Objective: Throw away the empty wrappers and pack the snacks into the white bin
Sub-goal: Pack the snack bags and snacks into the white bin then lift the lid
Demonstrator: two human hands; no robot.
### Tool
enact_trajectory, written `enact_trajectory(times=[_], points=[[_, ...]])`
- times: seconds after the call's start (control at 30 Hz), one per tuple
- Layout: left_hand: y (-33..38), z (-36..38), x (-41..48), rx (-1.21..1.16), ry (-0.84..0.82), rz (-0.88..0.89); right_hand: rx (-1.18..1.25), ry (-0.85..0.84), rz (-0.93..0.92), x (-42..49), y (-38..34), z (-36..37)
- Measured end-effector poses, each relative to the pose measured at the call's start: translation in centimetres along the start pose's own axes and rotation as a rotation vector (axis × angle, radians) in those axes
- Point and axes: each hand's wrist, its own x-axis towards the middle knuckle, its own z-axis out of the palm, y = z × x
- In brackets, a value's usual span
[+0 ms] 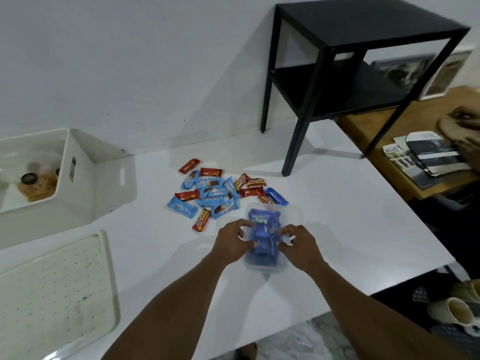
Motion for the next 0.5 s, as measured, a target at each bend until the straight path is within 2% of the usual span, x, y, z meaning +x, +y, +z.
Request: enact_trajectory(times=[0.1, 0.2, 0.33, 0.5], points=[[-0.9, 1.1, -0.4, -0.002, 0.017, 0.023, 0.119, -0.024, -0.001, -0.4, 1.6, 0.5], [-0.9, 0.9, -0.3, -0.046, -0.063, -0.012, 0.294, -0.089, 0.111, -0.4, 0.9, 1.0], [-1.2, -0.3, -0.5, -0.104, -0.126, -0.043, 0.293, -0.134, 0.134, -0.2, -0.4, 1.5], [-1.2, -6.1, -0.2, -0.188, -0.031, 0.003, 0.287, -0.176, 0.037, 1.4, -6.2, 1.7]])
